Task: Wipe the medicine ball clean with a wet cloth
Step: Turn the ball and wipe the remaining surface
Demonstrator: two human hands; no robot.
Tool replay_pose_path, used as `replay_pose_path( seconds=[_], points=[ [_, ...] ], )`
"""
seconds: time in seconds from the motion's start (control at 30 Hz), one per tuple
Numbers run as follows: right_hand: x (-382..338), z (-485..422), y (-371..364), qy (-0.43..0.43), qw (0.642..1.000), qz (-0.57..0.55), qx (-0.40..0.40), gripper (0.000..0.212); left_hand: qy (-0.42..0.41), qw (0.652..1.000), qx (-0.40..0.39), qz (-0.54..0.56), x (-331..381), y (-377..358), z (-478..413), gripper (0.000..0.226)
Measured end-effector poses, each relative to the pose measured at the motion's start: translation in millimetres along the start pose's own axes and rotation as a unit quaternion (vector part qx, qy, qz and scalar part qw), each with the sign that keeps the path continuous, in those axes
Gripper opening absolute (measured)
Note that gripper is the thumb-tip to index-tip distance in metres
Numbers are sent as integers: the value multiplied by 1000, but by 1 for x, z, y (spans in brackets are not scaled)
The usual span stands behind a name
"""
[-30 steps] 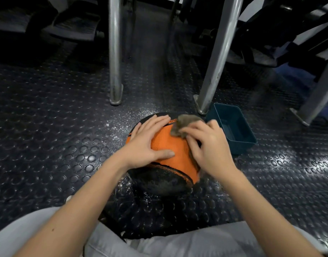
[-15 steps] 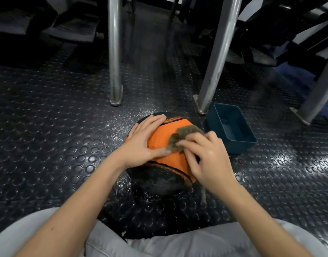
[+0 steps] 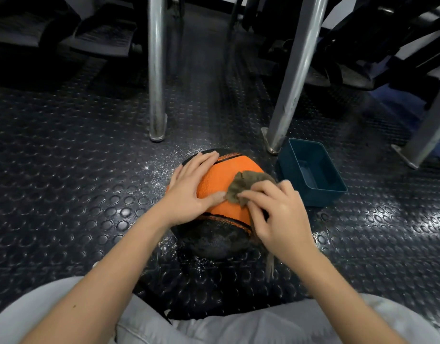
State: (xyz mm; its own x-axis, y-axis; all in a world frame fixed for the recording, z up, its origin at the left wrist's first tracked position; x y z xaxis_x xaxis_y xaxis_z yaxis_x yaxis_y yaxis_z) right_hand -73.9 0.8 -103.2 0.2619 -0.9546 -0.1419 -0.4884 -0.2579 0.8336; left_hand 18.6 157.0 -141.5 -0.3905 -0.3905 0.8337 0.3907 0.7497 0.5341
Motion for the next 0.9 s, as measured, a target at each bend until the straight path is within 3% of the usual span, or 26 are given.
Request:
replay_pose_path(
  seconds=[0.07,0.17,0.23,0.3,0.37,0.5,0.63,0.8,0.9],
  points=[
    [6,-25,-4,-6,1000,7,-3,22,-2,1000,-11,2,2,0,1,90],
    [26,-75,-24,-64,995,24,-74,25,1,1000,-30,5,7,-3,6,88],
    [42,-94,-36,-122,985,-27,-119,25,3,1000,-14,14,10,-6,9,88],
    [46,-93,-38,-151,979,-79,-107,24,17,999,25,25,10,-7,9,101],
    [38,-78,-30,-133,986,-56,-83,23,55,997,34,38,10,-6,8,115],
    [4,-37,-7,-43,999,-23,-14,25,55,998,-11,17,11,-7,8,120],
    [3,-29,-4,21,999,-16,-26,29,37,999,-38,-1,14,-11,11,116],
    [50,-56,-17,-163,983,-59,-61,22,18,999,-40,-5,24,-18,11,109],
    [27,-42,-13,-151,988,-16,-30,23,26,999,-32,-17,23,-21,9,111]
  ],
)
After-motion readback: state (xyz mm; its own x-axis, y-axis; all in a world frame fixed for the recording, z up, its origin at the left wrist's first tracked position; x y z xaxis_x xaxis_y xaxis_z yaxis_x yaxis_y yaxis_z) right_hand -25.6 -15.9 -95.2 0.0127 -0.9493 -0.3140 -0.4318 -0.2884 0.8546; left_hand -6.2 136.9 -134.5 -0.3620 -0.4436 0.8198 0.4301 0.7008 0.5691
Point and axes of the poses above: each hand's wrist, its own z-axis away from the middle knuckle, its own y-axis out of the back of the hand, x = y × z, the point moved 3 cm from there along -z, towards the middle knuckle, and after that the axes turned 3 degrees about z, right-handed, at the moved point
